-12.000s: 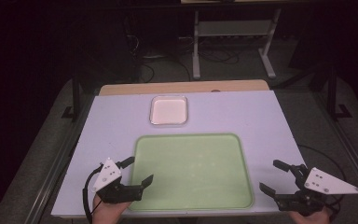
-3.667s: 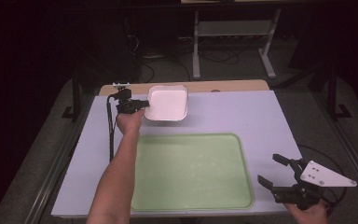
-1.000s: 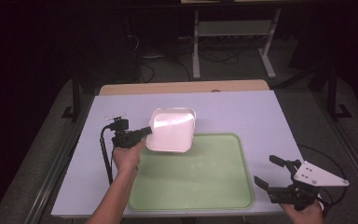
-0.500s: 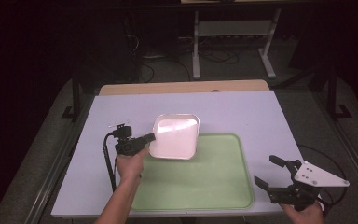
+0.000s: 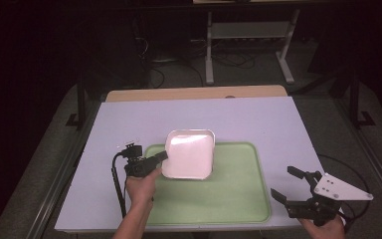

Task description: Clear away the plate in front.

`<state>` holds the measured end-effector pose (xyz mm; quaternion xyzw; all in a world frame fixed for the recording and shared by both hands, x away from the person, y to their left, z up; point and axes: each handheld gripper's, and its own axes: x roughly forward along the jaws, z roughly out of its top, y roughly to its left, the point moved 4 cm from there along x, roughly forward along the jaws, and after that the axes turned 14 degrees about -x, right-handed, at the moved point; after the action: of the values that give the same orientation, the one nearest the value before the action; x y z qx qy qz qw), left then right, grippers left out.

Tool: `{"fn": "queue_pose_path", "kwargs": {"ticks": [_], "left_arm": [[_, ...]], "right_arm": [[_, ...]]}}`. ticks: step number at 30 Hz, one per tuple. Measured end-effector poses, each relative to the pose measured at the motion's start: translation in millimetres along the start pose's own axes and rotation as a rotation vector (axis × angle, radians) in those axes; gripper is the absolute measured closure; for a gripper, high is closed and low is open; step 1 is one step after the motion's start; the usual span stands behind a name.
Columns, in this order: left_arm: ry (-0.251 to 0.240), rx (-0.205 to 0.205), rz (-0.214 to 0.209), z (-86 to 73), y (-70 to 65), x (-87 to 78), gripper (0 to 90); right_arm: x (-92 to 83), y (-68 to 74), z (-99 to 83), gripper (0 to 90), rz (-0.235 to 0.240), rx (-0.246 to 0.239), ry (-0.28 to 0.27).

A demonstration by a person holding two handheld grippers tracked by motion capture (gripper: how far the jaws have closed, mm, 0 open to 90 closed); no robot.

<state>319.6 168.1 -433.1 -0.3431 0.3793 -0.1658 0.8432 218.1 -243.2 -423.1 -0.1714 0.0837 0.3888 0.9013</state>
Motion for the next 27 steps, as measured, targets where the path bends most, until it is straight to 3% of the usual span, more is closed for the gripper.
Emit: {"fn": "queue_pose_path", "kwargs": {"ticks": [14,27], "left_arm": [[0.005,-0.018,0.041,-36.8,8.8,1.3,89.1],[-0.008,-0.016,0.072,-50.7,7.9,-4.0,89.0]], "right_arm": [[0.7,3.5,0.4,13.6,0.009,-0.006,0.002],[1.3,6.0,1.4,13.5,0.014,-0.011,0.004]]}}
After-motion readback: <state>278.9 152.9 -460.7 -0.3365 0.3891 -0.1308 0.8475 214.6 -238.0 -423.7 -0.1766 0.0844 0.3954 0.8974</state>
